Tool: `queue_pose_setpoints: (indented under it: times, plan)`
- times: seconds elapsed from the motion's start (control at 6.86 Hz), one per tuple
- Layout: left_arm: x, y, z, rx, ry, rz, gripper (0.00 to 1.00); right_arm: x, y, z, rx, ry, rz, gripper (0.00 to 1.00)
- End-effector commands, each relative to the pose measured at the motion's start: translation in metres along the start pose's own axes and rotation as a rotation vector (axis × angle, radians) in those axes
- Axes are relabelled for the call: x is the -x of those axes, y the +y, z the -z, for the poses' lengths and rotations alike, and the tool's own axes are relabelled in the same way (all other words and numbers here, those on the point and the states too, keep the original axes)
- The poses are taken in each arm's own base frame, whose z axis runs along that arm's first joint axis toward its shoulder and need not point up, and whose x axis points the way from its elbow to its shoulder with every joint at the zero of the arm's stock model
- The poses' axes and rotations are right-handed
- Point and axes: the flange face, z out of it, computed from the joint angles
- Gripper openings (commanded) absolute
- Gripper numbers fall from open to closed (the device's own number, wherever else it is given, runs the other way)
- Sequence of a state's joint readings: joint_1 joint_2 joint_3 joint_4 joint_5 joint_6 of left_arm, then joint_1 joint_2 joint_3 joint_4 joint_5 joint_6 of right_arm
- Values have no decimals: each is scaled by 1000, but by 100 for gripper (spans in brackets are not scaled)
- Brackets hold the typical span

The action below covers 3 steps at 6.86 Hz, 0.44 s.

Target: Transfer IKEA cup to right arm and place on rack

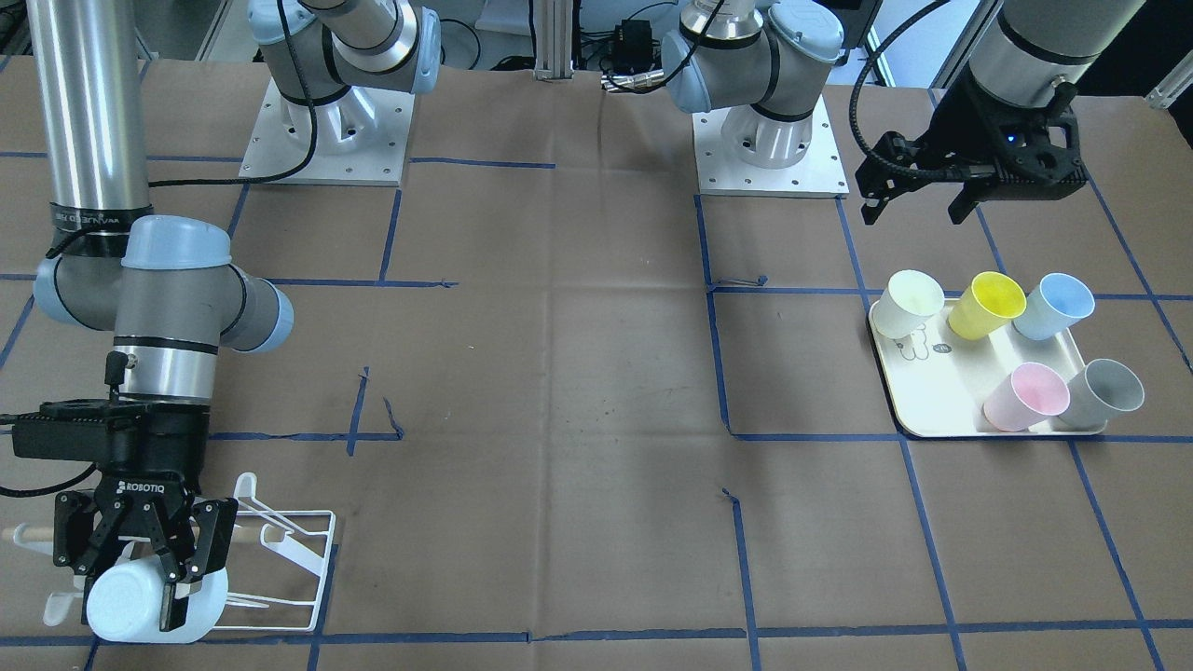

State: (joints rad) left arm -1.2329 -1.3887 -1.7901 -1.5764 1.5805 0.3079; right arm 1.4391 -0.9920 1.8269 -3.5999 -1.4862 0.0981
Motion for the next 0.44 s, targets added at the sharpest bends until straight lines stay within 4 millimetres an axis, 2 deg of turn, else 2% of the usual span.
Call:
queue_pose_setpoints:
  times: [0.0, 0.15, 0.29]
  plan:
    - [60, 51, -50, 67, 21, -12, 99, 3, 10, 2, 21, 0, -1, 16]
    - [81, 61, -66, 67, 19, -2, 99, 13, 12, 3, 24, -14, 4, 20]
    - [87, 62, -73, 70, 24, -3, 99, 14, 11, 3, 20, -16, 9, 42]
